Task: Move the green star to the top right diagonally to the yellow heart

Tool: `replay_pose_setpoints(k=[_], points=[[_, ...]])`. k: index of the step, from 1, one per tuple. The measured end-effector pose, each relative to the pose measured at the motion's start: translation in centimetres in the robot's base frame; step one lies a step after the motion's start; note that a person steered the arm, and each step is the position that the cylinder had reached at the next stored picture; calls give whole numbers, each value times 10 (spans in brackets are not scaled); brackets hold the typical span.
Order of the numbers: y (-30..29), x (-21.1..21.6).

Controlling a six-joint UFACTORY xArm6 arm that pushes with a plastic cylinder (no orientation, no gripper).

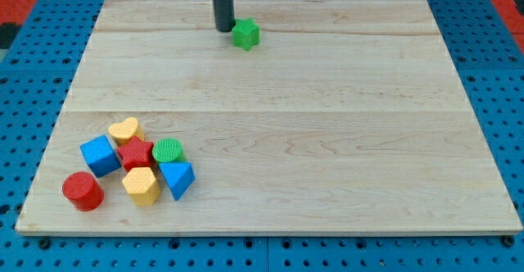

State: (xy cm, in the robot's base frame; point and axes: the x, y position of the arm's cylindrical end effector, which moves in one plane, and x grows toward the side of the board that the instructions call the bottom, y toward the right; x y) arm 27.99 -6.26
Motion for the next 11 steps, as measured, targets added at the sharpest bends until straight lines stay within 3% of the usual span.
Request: replay_pose_setpoints(k=[1,2,5,7,8,10,11], points=[[-8,-39],[38,-46],[11,108],[70,153],[-2,168],[-18,117],[-81,147]])
